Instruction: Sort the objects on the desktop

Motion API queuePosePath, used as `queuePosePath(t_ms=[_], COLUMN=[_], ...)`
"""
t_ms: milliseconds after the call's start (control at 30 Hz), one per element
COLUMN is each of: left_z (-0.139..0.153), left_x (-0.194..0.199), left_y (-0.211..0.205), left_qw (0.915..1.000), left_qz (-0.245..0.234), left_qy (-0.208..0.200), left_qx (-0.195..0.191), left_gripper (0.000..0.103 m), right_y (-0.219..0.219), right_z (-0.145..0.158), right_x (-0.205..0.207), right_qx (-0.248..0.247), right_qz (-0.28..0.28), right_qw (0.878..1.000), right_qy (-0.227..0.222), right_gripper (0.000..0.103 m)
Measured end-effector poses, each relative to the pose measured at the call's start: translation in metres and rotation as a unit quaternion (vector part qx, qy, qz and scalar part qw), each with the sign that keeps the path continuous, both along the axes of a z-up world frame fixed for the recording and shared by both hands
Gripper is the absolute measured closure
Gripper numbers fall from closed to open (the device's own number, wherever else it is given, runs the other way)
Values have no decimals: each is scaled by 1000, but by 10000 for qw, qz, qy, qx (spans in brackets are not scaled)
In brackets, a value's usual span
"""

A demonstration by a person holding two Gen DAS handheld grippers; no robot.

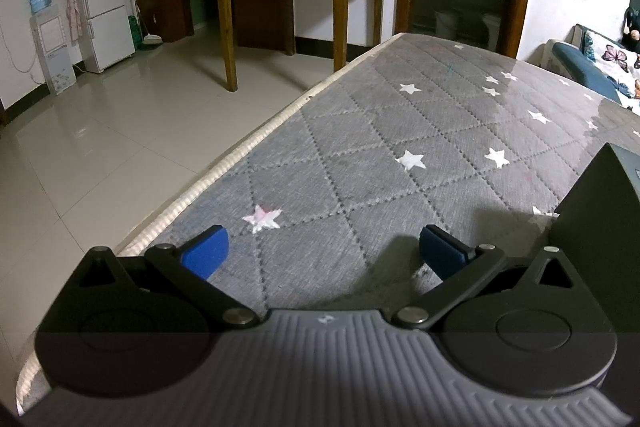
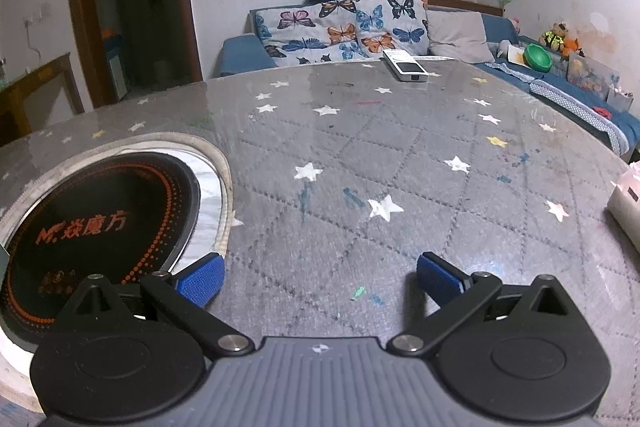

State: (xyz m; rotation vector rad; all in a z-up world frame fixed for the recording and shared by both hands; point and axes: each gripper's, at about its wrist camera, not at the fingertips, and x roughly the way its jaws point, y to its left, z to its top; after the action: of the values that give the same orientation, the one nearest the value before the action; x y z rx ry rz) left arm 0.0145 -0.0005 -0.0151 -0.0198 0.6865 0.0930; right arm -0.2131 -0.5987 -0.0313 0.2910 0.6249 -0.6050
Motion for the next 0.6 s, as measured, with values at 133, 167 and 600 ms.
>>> queuePosePath(t_ms=[133,167,600], left_z=[0,0,1], left_x=[0,0,0], left_y=[0,0,0], left_qw=[10000,10000,10000], left_qz=[1,1,3], left_qy=[-4,-5,-1], left_qx=[2,1,2], left_gripper=[0,0,0], right_y=[2,2,4], right_z=[0,0,-1], right_x=[1,1,5], right_qx=[-22,-27,-87], right_qz=[-1,-1,-1], right_qw=[10000,10000,9999], right_qy=[33,41,130], right_gripper=[0,0,0])
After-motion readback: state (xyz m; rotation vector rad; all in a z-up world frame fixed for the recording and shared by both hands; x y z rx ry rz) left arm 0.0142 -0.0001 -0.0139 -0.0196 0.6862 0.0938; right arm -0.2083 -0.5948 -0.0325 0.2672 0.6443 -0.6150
